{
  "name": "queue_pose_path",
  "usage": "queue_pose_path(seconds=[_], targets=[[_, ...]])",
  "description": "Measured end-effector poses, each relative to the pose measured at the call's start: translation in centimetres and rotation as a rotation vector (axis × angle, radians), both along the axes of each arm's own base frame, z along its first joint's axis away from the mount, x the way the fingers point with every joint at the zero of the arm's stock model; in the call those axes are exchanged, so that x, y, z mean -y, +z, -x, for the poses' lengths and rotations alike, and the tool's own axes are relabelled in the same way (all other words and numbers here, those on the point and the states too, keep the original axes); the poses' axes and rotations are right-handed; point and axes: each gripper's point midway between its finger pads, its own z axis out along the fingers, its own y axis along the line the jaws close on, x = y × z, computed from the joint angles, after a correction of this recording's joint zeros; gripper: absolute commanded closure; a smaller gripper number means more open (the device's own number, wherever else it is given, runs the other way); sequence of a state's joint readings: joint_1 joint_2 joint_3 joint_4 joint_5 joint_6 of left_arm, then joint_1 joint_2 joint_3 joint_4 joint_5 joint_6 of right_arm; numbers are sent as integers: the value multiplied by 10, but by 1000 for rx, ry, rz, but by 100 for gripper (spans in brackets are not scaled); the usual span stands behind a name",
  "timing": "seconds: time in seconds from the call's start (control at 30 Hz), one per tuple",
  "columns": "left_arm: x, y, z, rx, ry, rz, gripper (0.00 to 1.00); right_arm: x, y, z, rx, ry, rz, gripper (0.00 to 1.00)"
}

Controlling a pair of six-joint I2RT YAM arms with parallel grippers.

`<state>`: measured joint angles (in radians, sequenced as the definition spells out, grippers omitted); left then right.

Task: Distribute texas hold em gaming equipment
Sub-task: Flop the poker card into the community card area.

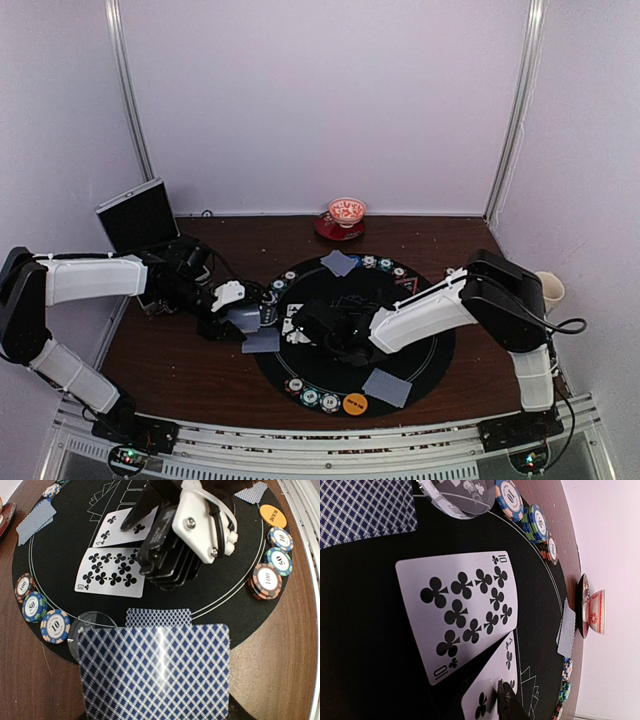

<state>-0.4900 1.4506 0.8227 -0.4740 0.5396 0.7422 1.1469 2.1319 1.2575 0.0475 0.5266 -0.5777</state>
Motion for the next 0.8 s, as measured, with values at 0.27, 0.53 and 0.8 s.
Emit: queue_pose_path(seconds=[0.27, 0.53, 0.8], targets=[[0, 0, 0, 0, 0, 0, 42, 0, 9, -1, 13, -5, -18, 45], [0, 0, 0, -1, 0, 0, 42, 3, 17, 12, -6, 5, -25, 31], [0, 1, 0, 1, -1, 2, 42, 8, 22, 16, -4, -11, -22, 28]])
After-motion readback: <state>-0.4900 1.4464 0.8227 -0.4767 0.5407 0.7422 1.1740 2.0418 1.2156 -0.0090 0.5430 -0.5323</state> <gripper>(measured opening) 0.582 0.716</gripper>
